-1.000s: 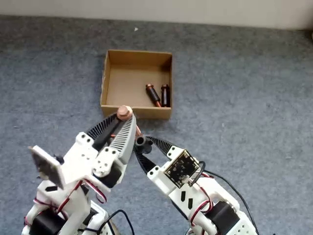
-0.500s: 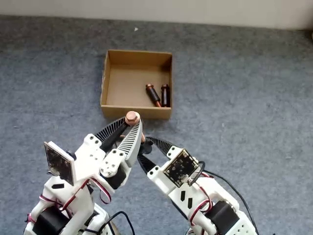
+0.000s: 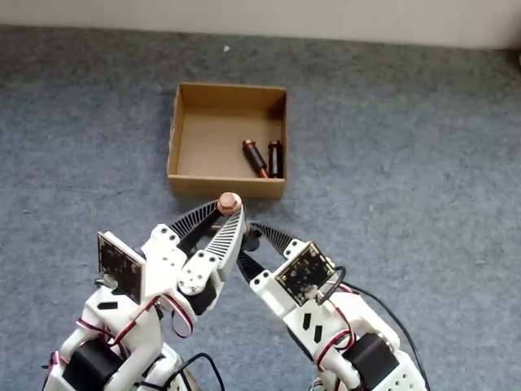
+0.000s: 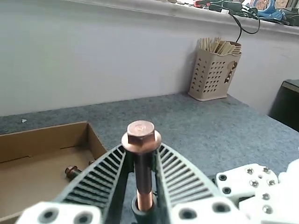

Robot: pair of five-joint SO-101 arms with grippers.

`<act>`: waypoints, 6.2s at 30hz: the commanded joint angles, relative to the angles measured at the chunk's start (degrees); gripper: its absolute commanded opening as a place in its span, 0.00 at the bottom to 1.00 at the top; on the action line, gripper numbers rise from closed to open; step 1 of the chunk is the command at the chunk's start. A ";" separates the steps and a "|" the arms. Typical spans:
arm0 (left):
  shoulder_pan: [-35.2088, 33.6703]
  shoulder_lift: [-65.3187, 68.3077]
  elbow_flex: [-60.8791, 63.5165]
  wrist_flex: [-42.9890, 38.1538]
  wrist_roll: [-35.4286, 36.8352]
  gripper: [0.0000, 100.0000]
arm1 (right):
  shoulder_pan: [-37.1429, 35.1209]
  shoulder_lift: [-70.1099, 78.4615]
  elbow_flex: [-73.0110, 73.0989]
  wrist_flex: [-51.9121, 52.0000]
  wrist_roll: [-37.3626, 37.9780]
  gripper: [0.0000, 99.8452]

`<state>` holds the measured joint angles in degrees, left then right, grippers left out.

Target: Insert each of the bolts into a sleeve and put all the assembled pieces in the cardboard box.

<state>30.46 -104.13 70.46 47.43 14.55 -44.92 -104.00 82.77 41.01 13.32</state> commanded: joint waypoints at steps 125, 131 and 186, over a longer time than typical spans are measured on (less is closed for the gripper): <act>-50.77 -0.13 19.74 2.37 -12.40 0.01 | -4.97 116.44 -71.25 18.15 -61.54 0.10; -50.77 -0.13 19.65 2.46 -12.40 0.01 | -4.97 116.79 -71.16 14.29 -61.54 0.10; -50.51 -0.13 19.65 2.46 -12.40 0.01 | 3.74 85.32 -63.69 31.78 -38.42 0.00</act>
<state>-19.38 -103.69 91.56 51.12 2.51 -46.24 -8.18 16.48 72.13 -26.86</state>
